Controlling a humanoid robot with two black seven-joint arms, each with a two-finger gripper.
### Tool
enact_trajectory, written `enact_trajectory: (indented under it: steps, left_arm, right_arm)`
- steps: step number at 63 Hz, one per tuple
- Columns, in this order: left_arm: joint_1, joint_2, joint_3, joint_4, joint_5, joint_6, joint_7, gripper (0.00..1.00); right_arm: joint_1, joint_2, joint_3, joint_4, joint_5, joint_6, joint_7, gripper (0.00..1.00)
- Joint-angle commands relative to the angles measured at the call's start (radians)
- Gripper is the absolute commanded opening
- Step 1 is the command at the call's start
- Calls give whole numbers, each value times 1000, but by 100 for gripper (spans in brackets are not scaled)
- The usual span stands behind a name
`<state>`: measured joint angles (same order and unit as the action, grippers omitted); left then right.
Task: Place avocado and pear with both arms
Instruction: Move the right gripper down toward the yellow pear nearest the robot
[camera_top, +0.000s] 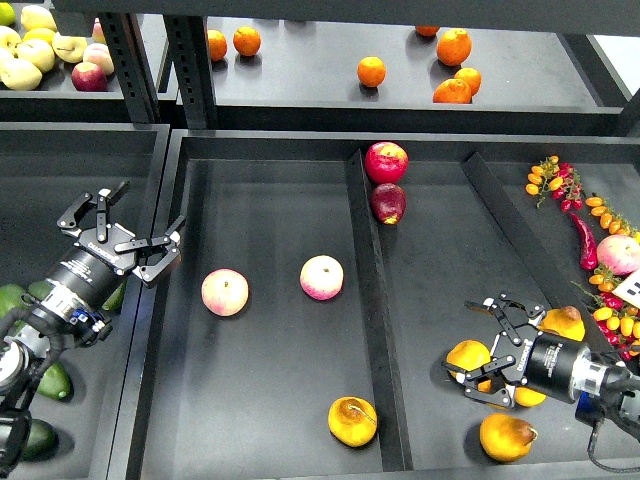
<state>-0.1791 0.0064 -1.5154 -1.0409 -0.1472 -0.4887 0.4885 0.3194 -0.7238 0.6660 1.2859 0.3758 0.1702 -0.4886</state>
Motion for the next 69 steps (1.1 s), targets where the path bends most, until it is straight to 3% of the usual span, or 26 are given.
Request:
enact_trajectory:
  steps: [1,22,45,69]
  left_arm:
    - [36,-6,-20,-21,35,0,0,99]
    - [50,-6,-57,-45,35,0,0,99]
    - [50,-6,-54,-50,35,0,0,99]
    - [52,-6,-52,-59,35,0,0,99]
  right_arm:
    - [76,14,-117,-3,-3,0,0,100]
    - [124,99,-269,-36,-49,-3,0,100]
    - [124,267,-336,-180,-95,-15,0,100]
    - [130,354,-342,-270,-97,-15,0,100]
